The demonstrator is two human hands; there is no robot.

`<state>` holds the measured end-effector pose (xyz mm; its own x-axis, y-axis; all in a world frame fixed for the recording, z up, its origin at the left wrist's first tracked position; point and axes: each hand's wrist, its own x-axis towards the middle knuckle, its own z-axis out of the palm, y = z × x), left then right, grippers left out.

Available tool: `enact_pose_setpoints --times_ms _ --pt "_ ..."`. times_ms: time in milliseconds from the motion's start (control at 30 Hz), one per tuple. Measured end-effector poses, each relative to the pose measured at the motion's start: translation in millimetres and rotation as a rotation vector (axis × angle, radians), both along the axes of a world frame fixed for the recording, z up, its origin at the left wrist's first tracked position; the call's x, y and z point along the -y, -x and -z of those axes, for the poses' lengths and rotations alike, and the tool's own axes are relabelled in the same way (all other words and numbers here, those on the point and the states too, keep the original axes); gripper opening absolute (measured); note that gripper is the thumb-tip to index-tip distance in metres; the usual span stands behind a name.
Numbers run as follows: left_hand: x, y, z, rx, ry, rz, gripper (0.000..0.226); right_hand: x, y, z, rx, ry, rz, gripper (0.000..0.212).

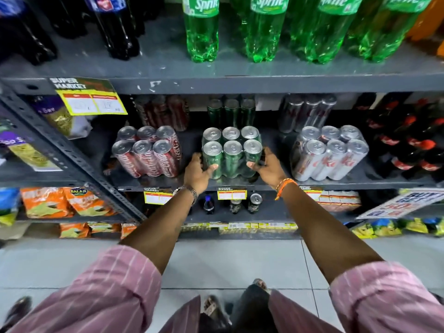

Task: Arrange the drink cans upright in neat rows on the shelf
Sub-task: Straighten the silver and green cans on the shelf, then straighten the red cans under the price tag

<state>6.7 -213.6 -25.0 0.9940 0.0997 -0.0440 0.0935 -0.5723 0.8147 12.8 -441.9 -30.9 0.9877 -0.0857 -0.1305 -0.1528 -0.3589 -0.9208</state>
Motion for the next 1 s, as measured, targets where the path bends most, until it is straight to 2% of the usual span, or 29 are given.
enact_pose_setpoints --times_ms 433,533,633,667,767,833,900,1000 --pt "-0.4 10.4 5.4 -0.044 0.076 0.004 0.057 4.4 5.4 7.5 -0.022 0.041 0.008 0.055" --pt "-2.4 13.9 -2.4 -0.082 0.061 0.038 0.059 0.3 7.8 -2.4 -0.022 0.082 0.012 0.072" --pt "-17.7 27.9 -17.3 -0.049 0.134 0.007 0.060 -10.4 16.7 -22.2 0.139 0.152 0.147 0.098" --pt "-26.8 35.1 -23.7 0.003 0.127 -0.030 0.054 -16.9 21.9 -32.0 0.227 0.192 0.215 0.096" --pt "-61.4 52.4 -39.3 0.198 -0.011 -0.231 0.036 -48.6 40.0 -61.6 0.524 0.320 0.286 0.069" --pt "-89.8 52.0 -36.7 0.225 -0.086 -0.403 0.044 -77.9 49.7 -74.6 0.640 0.294 0.204 0.055" --pt "-113.5 46.9 -33.3 0.193 -0.018 -0.516 0.061 -111.3 50.9 -76.6 0.637 0.206 0.075 0.049" --pt "-146.7 31.2 -24.0 0.118 0.006 -0.475 0.057 -162.9 39.4 -65.6 0.502 0.072 -0.123 0.047"
